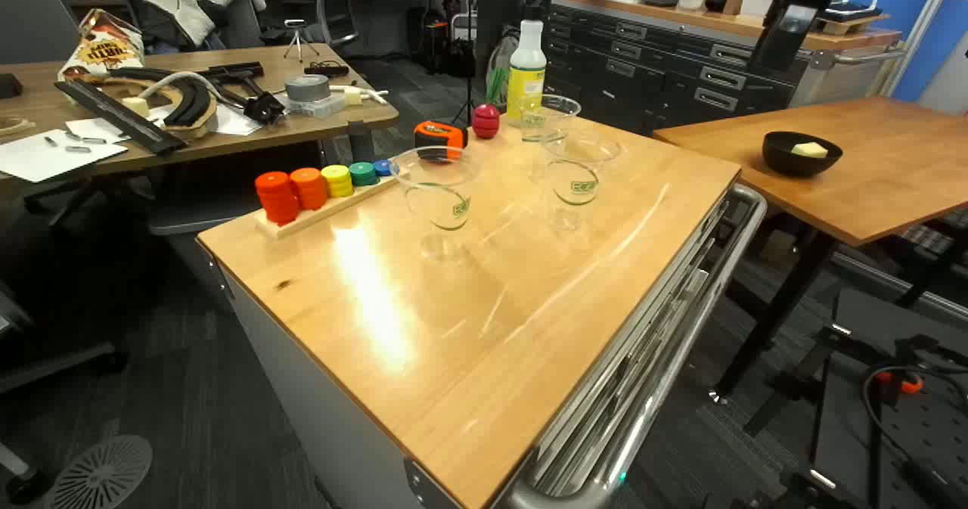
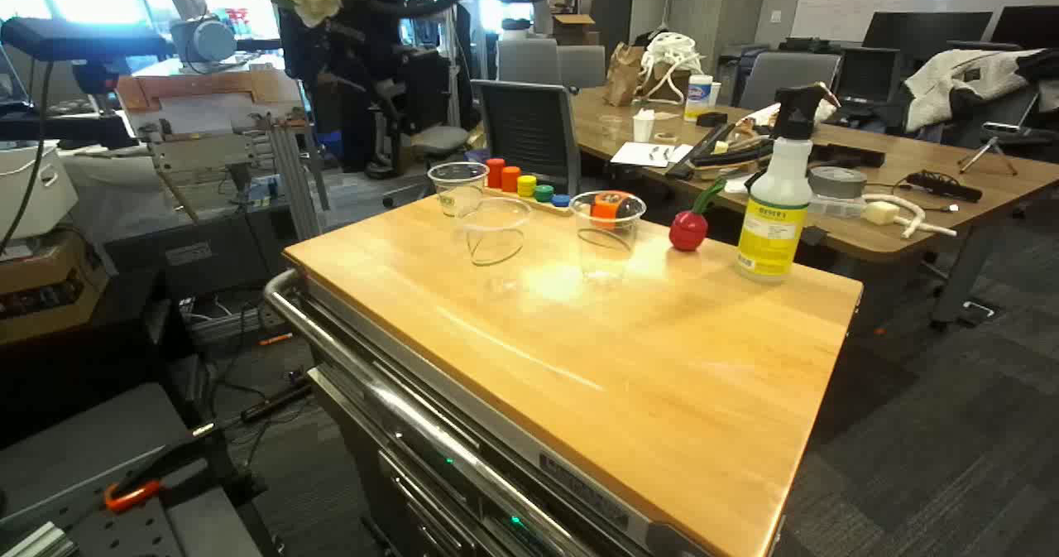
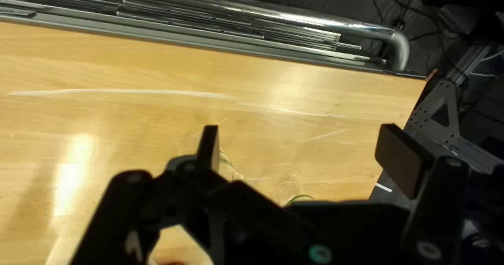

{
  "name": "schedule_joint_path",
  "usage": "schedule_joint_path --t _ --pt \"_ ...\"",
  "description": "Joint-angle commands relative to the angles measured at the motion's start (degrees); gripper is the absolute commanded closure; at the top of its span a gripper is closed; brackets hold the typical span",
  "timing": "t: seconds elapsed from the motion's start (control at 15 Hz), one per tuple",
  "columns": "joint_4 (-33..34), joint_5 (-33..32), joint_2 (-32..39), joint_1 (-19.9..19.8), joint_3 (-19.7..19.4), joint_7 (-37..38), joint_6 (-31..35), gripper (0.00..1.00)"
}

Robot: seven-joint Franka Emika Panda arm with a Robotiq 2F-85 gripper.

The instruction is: Stack the clear cups together

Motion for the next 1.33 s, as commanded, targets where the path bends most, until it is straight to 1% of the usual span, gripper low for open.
schedule_joint_path --t 0.0,0.67,0.73,0.93,1.07,1.27 --pt "0.2 0.6 0.1 -1.1 1.0 -0.4 -0.2 0.00" --pt "0.4 0.6 0.0 -1.1 1.0 -0.4 -0.2 0.00" --pt "0.9 0.8 1.0 -1.0 0.9 -0.5 0.0 0.00" --pt "4.3 1.2 7.4 -0.9 1.1 0.7 3.0 0.00" --pt "7.5 1.4 13.2 -1.0 1.0 0.5 5.2 0.00" --pt "12.3 -0.4 21.8 -2.1 2.2 2.5 9.2 0.00"
